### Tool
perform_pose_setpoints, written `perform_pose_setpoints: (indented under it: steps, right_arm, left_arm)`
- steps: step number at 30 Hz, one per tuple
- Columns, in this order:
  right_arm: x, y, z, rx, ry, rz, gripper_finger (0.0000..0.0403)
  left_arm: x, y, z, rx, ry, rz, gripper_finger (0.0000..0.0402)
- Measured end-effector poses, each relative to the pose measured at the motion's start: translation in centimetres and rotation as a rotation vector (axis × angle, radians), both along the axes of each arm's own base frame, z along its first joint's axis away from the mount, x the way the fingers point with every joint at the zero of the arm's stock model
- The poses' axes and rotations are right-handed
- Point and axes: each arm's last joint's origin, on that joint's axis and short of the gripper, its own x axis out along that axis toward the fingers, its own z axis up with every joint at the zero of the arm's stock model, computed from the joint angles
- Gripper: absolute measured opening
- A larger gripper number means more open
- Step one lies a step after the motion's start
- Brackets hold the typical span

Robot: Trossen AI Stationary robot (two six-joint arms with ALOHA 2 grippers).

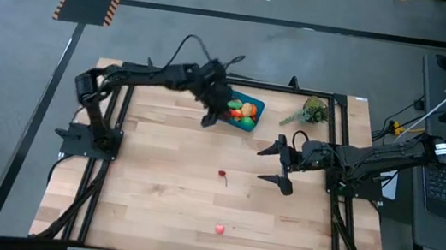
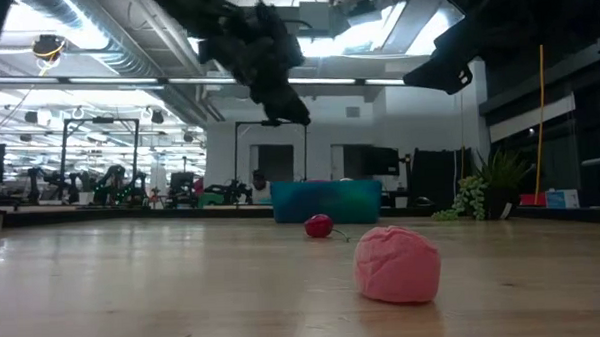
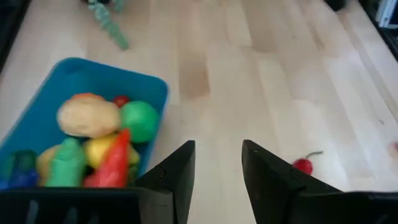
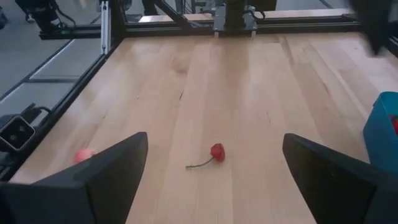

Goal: Pick and placing Produce into tupperware
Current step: Put the red cherry into the blue bin

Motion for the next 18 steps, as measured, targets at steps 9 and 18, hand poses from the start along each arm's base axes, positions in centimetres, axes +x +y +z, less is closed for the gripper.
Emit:
perform_pose_setpoints:
  steps: [9,18]
  right_arm:
    - [0.0,-0.2,0.0,0.033,0.003,-0.025,0.0375]
    - [0.2,-0.2,0.4,0.017,-0.05,-0.013,0.0375]
  left_arm:
    - [-4.3,-8.1,-0.6,0.04,-0.193,-0.007,0.0132]
    - [-8.6,-14.2,-2.5,0.102,-0.351,-0.028,0.0136]
